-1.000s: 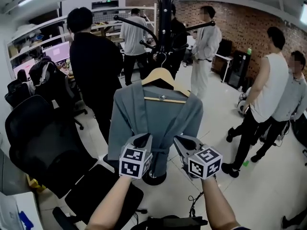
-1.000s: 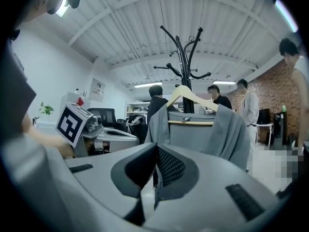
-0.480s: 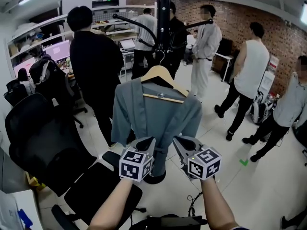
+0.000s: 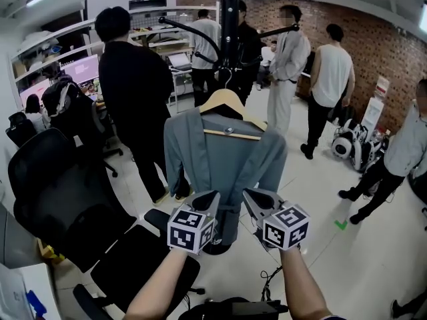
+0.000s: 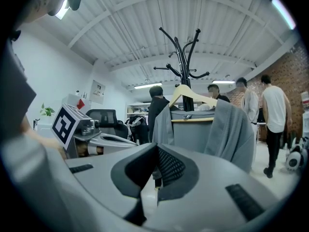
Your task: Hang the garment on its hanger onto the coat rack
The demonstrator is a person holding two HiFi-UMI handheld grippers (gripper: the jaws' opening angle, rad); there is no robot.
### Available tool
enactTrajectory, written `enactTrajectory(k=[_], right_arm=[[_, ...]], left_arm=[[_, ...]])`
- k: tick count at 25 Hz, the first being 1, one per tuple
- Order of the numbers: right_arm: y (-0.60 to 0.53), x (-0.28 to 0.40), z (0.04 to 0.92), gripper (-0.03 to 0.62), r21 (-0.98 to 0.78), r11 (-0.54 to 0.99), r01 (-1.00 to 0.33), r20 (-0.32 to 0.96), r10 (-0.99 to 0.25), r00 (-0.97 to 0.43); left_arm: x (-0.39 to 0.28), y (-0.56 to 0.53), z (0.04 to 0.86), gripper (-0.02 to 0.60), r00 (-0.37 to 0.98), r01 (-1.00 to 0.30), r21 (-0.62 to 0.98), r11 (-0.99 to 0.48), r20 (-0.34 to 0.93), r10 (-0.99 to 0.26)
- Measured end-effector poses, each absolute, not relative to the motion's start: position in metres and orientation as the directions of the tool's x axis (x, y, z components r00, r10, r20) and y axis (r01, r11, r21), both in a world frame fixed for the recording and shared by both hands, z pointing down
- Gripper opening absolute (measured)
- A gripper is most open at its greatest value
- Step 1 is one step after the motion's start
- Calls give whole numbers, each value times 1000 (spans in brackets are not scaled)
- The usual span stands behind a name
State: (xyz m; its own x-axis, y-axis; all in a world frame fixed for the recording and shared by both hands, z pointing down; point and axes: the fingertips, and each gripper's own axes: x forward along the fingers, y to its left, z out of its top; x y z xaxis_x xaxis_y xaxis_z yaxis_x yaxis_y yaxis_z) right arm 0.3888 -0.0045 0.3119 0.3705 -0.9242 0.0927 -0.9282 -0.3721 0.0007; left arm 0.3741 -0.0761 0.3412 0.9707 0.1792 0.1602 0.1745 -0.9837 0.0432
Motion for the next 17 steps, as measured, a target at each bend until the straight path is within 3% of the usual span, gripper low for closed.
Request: enactTrajectory(k=[17], right_arm=[[-1,392,309,0,-3,-391,-920,82,-917,390]], left_arm=[[378,-72,343,3,963,205,54,-977,167,211]])
